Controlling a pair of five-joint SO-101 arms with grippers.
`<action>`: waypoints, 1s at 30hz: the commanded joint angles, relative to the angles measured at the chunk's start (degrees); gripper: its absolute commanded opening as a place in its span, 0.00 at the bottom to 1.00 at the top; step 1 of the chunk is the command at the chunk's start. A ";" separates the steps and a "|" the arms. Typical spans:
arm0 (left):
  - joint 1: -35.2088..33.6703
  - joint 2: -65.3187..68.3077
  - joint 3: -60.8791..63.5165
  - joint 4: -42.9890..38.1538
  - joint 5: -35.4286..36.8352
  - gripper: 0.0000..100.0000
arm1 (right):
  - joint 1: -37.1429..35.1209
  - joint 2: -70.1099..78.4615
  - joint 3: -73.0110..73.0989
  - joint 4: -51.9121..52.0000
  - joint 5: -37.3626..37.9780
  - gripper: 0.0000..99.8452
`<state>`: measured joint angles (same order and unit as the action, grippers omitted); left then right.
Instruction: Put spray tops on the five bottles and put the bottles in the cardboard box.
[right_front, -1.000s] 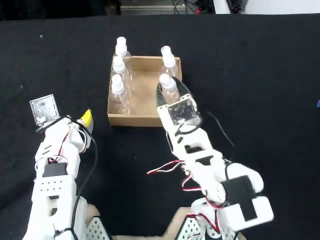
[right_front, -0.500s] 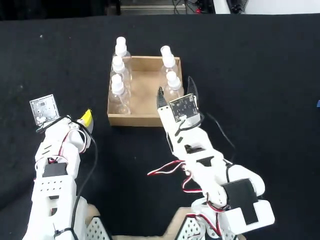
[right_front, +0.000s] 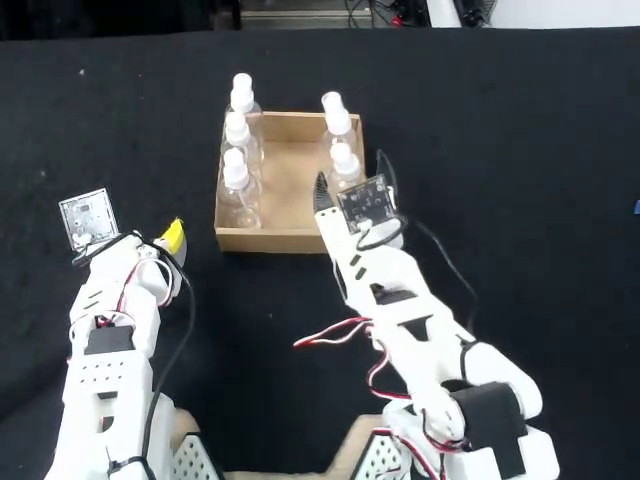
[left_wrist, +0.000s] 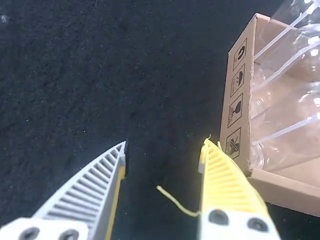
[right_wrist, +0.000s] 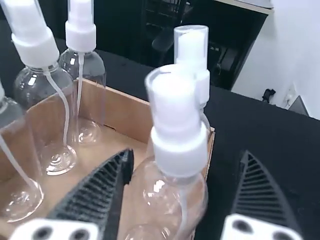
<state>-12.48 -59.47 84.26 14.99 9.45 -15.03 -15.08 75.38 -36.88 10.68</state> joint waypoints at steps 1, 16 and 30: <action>-0.57 -0.88 -0.84 -1.32 0.62 0.22 | -1.85 -5.49 -3.21 0.70 -0.44 0.29; -0.57 -0.88 -0.75 -1.32 0.35 0.22 | -2.90 -22.55 -5.76 14.59 -0.44 0.29; -0.57 -0.88 -0.66 -1.32 0.26 0.22 | 0.97 -37.67 -17.27 35.34 -0.44 0.28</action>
<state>-12.48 -59.47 84.26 14.99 9.45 -16.88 -48.40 64.04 -5.93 10.68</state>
